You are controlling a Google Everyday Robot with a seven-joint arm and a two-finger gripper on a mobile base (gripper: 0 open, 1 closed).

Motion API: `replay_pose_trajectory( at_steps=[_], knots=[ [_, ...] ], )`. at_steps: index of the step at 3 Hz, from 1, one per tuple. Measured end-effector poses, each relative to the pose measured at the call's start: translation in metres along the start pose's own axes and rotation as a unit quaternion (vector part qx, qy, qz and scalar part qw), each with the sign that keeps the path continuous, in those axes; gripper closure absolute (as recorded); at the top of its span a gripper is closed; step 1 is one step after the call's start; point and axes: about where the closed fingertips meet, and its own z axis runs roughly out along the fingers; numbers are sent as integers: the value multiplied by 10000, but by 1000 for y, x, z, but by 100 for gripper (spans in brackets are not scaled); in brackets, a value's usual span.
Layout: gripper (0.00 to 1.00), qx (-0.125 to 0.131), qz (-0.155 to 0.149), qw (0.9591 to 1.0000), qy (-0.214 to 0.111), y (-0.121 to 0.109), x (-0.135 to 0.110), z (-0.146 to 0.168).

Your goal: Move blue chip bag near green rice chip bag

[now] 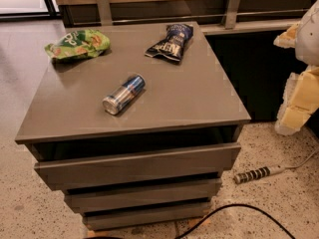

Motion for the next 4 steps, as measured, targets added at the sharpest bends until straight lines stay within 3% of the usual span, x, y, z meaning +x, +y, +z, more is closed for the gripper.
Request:
replay_pose_trajectory(
  at_steps=[1,2,3,4],
  knots=[
    [0,1,0,10000,0,0,0,0],
    [0,85,144,9996,-239,-9,-5,2],
    [0,340,557,9945,-823,-37,-9,11],
    [0,606,897,9812,-1596,-72,-6,27]
  ],
)
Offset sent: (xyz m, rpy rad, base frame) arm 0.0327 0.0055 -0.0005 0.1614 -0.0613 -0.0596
